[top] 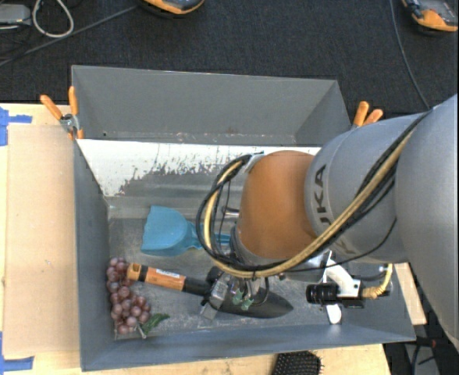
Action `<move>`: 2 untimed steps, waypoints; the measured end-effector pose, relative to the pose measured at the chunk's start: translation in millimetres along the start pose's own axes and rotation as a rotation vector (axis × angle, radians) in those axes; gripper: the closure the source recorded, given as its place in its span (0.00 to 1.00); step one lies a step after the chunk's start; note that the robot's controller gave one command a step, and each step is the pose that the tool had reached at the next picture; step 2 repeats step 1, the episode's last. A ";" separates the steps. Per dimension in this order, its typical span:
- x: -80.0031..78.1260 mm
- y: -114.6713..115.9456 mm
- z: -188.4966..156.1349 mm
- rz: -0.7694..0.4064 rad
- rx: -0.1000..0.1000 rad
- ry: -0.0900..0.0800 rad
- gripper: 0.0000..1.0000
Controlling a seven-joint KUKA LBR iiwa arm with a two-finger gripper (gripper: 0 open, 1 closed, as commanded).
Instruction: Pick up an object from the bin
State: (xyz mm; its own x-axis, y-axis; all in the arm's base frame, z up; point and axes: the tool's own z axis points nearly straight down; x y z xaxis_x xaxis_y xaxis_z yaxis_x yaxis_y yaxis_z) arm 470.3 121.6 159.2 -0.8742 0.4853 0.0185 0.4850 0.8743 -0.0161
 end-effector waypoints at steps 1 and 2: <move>0.2 -0.7 -37.7 -0.002 0.000 0.000 1.00; 0.2 -0.7 -37.7 -0.002 0.000 0.000 1.00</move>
Offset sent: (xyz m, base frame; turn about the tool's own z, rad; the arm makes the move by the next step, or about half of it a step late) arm 0.0011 -0.0001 0.0721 -0.0010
